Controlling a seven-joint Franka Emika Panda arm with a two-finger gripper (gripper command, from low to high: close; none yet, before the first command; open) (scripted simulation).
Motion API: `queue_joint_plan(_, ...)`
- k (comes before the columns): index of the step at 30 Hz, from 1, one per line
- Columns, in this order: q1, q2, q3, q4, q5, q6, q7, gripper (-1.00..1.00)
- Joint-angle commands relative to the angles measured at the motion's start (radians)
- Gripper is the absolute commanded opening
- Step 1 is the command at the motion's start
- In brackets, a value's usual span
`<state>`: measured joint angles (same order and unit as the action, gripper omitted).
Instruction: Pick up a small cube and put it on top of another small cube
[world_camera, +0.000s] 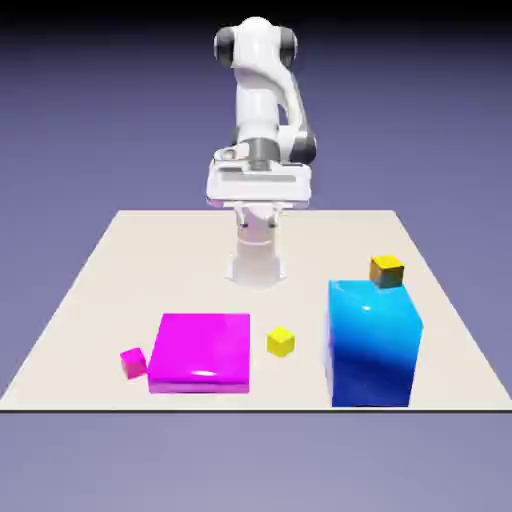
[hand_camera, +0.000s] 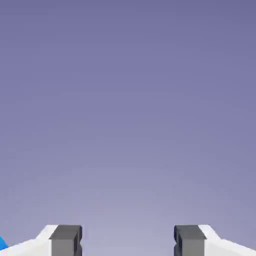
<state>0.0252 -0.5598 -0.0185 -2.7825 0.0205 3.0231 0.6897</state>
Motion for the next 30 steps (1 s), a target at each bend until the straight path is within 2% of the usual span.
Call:
queue_joint_plan(1, 0.036, 0.036, -0.027, 0.015, -0.004, -0.031, -0.040, 0.00)
queue_joint_plan(11, 0.390, 0.399, -0.296, 0.164, -0.046, -0.342, -0.432, 0.00)
queue_joint_plan(18, 0.600, 0.643, -0.383, 0.102, -0.176, -0.467, -0.320, 0.00)
queue_joint_plan(20, 0.603, 0.648, -0.380, 0.088, -0.190, -0.467, -0.299, 0.00)
queue_joint_plan(27, 0.525, 0.875, -0.294, 0.091, -0.102, -0.246, -0.357, 0.00)
queue_joint_plan(28, 0.525, 0.875, -0.294, 0.091, -0.102, -0.246, -0.357, -1.00)
queue_joint_plan(30, 0.538, 0.839, -0.308, 0.091, -0.116, -0.281, -0.347, -1.00)
